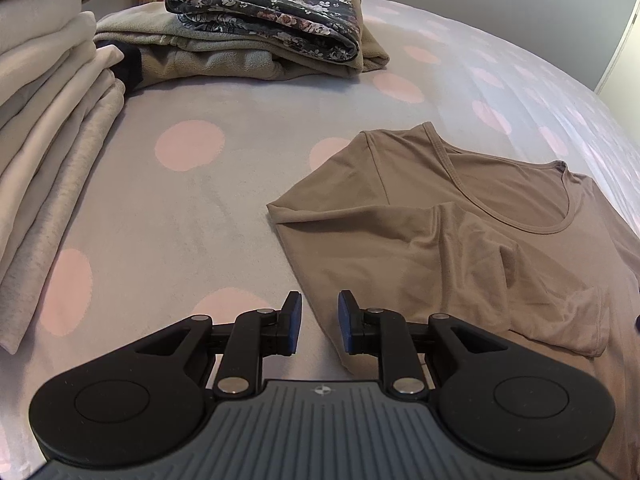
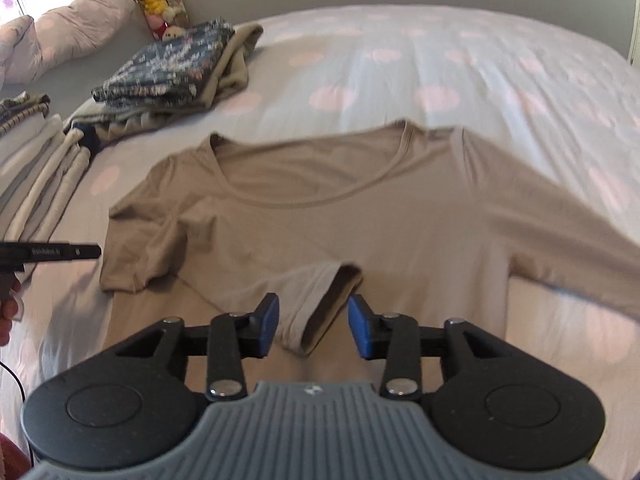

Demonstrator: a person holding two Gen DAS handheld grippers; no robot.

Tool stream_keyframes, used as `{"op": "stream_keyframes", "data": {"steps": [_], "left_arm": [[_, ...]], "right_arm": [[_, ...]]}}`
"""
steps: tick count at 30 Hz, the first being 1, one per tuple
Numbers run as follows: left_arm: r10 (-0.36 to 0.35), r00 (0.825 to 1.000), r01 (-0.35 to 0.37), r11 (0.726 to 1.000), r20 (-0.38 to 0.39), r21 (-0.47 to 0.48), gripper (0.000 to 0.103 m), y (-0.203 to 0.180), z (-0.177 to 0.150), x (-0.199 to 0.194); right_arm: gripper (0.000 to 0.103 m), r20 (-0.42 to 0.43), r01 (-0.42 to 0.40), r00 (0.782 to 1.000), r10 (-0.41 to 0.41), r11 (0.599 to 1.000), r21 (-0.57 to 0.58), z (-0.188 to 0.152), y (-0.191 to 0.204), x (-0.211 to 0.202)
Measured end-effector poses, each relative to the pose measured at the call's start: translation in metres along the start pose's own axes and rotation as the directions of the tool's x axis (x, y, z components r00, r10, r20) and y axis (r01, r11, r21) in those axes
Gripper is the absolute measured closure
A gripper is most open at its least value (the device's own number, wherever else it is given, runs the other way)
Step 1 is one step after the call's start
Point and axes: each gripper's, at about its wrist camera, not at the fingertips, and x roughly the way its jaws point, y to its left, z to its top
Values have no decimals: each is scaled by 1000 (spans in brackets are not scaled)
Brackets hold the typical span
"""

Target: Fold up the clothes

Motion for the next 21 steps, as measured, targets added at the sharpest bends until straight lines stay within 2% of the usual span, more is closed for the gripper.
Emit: {"op": "stream_keyframes", "data": {"steps": [2, 6, 10, 14, 21], "left_arm": [[-1, 1000, 1, 1000, -3, 4, 85, 0, 0, 1], [-2, 1000, 2, 1000, -2, -1, 84, 1, 0, 0], [2, 1000, -2, 1000, -1, -3, 84, 3, 2, 1], [8, 1000, -8, 1000, -8, 5, 82, 4, 4, 5], [16, 1000, -15, 1000, -24, 8, 82, 6, 5, 16]], "right_arm": [[50, 17, 9, 1000, -9, 1000, -6, 8, -1, -1], [50, 29, 18, 999, -19, 1000, 15, 23, -7, 6], [59, 16, 4, 1000, -5, 998, 70, 34, -17, 20], [61, -2, -4, 1000, 5, 994, 110, 40, -25, 37], [61, -58, -1, 998, 12, 984, 177, 27, -36, 62]]}}
